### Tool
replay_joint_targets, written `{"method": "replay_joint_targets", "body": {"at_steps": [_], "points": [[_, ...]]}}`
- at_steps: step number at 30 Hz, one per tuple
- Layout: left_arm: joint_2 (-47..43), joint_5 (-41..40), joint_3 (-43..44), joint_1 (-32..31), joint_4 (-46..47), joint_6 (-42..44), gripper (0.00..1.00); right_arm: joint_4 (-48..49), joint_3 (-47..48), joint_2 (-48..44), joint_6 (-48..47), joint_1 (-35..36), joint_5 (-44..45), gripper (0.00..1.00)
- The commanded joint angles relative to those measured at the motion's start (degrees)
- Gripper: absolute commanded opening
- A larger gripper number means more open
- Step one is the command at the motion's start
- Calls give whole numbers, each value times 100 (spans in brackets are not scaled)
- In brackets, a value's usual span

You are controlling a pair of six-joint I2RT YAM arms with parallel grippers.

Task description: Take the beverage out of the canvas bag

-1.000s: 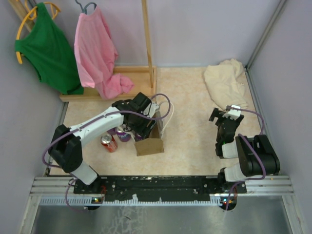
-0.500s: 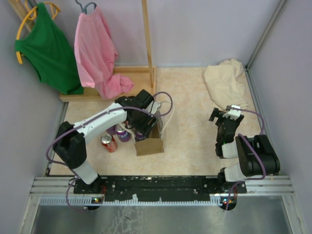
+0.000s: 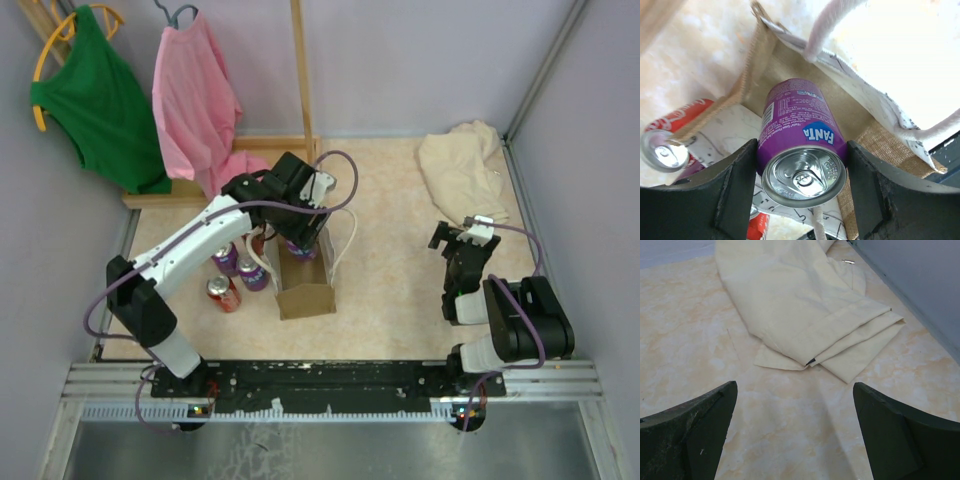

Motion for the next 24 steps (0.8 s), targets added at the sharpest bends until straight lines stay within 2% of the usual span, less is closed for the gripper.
{"method": "replay_joint_targets", "body": {"at_steps": [1,10,16,24], "points": [[-361,-484,650,-23,-86,181,0,233,45,14,-60,-16,16,99],[-664,-1641,1135,-15,-147,14,0,233,45,16,-62,-17,22,99],[-1024,-2323,1238,-6,170,1,0,233,41,16,-67,-17,16,99],[-1302,-3229,1367,152,88,-37,0,233,45,16,-65,-17,21,99]]}}
